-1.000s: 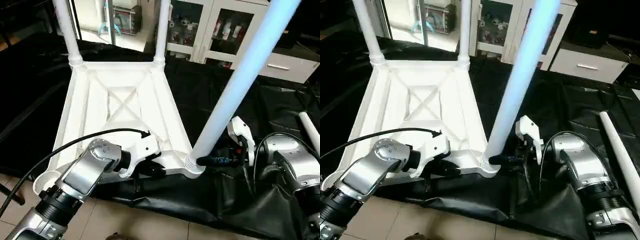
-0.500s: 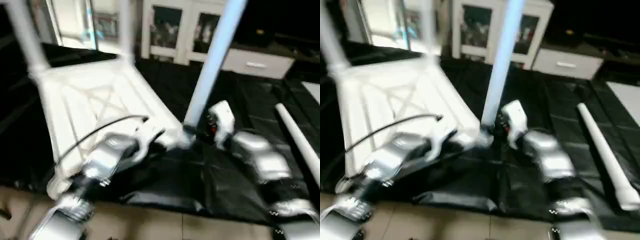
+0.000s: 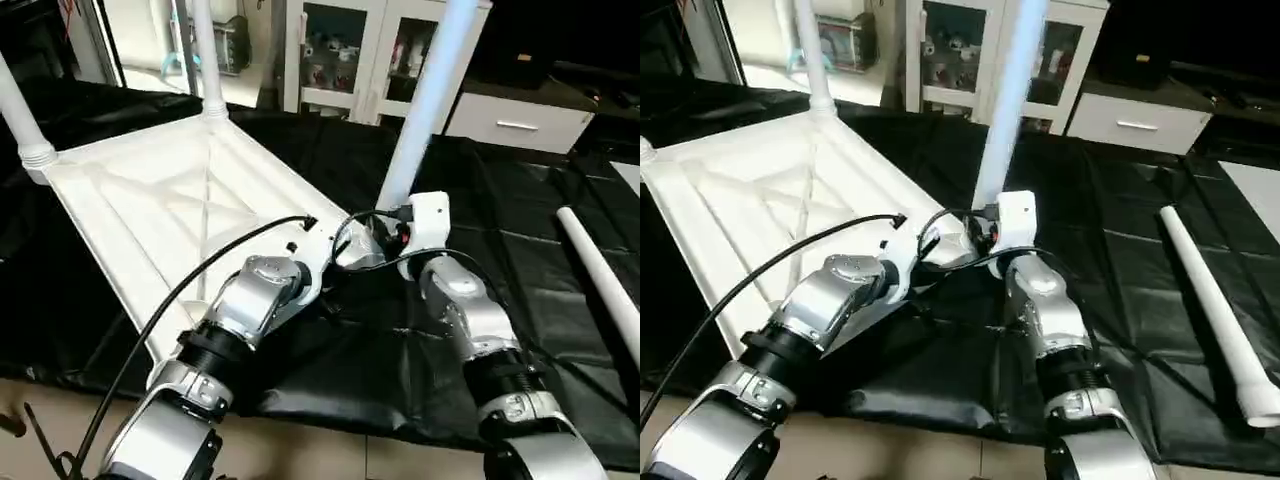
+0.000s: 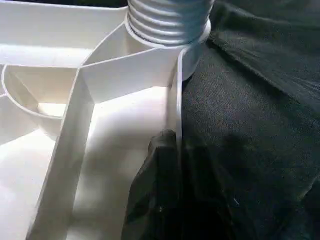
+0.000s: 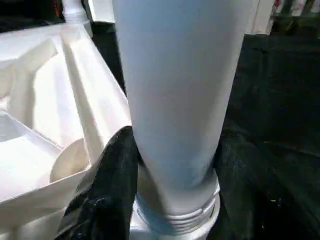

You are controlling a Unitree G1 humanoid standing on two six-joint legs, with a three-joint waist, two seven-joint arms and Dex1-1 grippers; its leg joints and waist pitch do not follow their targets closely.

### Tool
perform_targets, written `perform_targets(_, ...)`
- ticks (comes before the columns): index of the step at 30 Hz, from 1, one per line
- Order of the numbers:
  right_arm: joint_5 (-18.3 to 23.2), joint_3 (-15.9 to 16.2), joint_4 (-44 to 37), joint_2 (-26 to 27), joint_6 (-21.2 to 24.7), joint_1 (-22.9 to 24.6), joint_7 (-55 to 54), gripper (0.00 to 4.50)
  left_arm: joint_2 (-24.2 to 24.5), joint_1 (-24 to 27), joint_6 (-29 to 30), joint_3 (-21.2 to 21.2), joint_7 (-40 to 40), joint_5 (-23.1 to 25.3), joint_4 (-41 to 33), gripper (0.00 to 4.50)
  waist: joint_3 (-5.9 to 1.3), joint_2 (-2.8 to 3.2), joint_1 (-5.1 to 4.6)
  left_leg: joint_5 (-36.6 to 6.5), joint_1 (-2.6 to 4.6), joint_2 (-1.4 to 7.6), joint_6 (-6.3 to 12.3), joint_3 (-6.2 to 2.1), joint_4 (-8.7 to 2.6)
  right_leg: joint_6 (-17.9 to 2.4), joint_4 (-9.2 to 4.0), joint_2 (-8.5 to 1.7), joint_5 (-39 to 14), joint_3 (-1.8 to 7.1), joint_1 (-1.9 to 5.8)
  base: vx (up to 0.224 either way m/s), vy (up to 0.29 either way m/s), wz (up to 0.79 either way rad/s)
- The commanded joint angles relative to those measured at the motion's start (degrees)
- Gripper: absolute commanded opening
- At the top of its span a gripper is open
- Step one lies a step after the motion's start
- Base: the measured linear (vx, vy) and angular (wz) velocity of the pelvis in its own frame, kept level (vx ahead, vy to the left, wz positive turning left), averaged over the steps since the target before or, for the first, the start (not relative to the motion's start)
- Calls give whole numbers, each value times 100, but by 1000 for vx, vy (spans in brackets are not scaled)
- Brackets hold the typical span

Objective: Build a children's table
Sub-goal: Rotate leg to tighten

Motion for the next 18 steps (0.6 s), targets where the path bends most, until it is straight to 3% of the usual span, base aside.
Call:
perform_targets(1,14,66,0,-58,111,174,212,268,78,-149,-451,248,43,-71,20,0,-333,37,56,-820,-14,298,296,-109,-407,-905,-473,-530,-1334,310,310,0,0,0)
perform_targets(5,282,-20,-686,-338,275,405,707,306,190,-82,-485,222,-103,-77,-3,0,-319,33,51,-926,-29,300,282,-120,-417,-806,-507,-532,-1673,307,324,0,0,0)
perform_targets(9,537,-82,-1292,-711,645,609,1246,350,305,35,-478,137,-386,-122,-202,0,-315,38,77,-758,-32,303,384,-109,-403,-808,-491,-530,-1556,317,332,0,0,0)
perform_targets(13,752,-24,-1631,-1112,846,709,1941,379,473,191,-477,-65,-841,-178,-479,0,-318,45,96,-601,-25,317,491,-94,-390,-942,-470,-533,-1307,321,317,0,0,0)
perform_targets(18,772,399,-2041,-2140,711,955,3662,422,982,585,-758,-633,-2121,-349,-1148,0,-317,64,166,-593,-18,349,556,-96,-382,-1030,-455,-544,-1189,323,327,0,0,0)
